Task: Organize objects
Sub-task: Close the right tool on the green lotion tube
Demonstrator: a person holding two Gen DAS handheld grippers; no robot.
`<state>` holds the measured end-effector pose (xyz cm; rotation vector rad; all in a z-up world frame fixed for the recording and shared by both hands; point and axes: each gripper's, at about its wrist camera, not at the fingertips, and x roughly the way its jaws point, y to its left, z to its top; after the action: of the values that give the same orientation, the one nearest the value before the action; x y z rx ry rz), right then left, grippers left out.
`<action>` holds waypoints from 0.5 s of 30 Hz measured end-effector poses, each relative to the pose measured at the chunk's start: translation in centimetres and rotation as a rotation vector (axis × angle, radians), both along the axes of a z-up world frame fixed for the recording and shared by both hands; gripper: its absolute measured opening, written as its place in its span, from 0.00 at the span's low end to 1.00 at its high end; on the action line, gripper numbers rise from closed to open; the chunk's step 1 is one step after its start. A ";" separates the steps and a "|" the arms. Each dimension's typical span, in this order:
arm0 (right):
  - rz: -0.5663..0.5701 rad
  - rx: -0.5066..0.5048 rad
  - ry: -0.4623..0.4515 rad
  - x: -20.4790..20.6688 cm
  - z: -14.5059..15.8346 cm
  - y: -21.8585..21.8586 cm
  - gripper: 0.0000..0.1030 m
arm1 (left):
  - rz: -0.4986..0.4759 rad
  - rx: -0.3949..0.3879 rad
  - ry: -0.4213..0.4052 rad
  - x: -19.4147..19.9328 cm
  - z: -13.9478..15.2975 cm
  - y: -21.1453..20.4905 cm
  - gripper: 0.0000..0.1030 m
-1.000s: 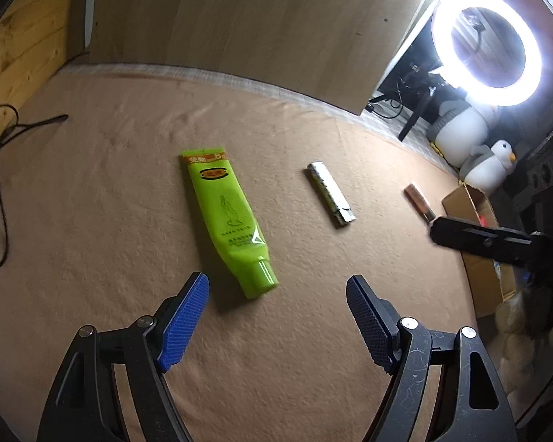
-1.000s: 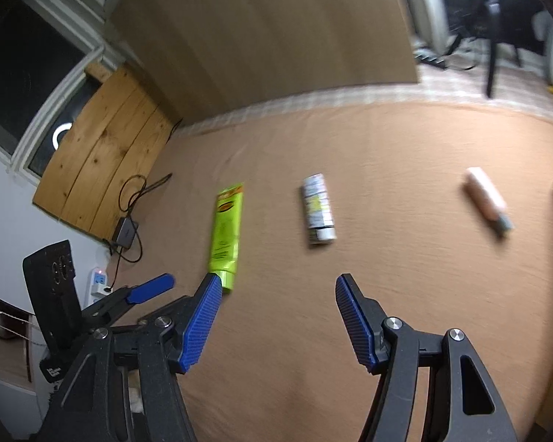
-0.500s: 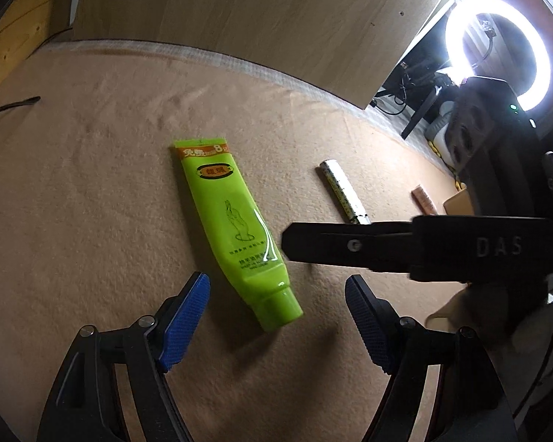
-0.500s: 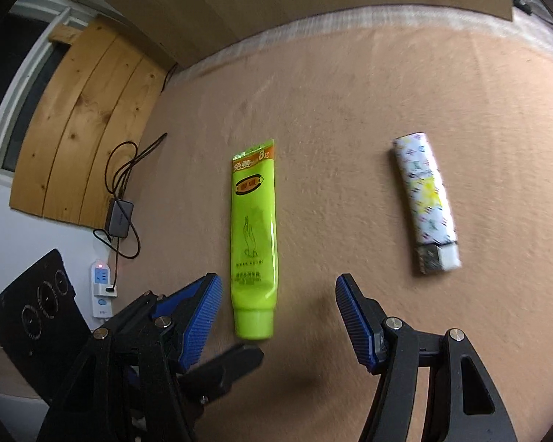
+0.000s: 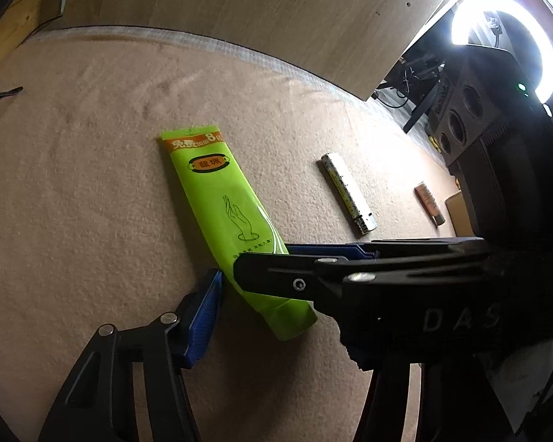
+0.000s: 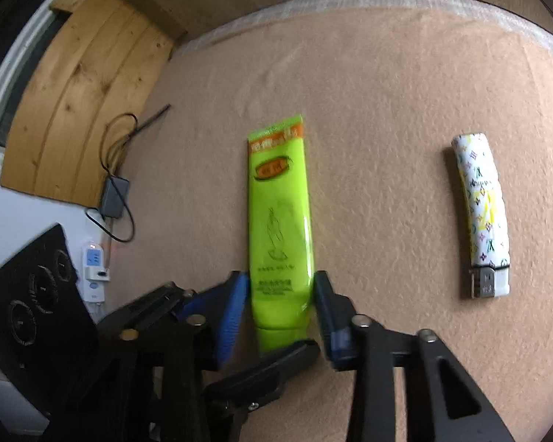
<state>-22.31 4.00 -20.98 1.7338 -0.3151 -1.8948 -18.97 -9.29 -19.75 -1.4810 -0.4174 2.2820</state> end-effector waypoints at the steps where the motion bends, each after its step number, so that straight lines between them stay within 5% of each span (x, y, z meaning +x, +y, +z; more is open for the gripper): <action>1: 0.002 0.006 0.012 0.1 0.1 0.1 0.30 | 0.003 0.001 0.000 0.0 0.0 0.0 0.58; 5: -0.019 -0.010 0.011 0.3 0.0 0.9 0.27 | 0.018 -0.012 0.001 0.5 0.0 0.0 0.50; 15: -0.042 -0.021 0.023 1.6 0.5 2.9 0.22 | 0.019 -0.004 0.001 2.4 -0.1 1.4 0.49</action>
<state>-20.72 6.90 -20.53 1.7035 -0.3640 -1.9327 -16.60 -7.90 -19.82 -1.4839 -0.4284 2.2996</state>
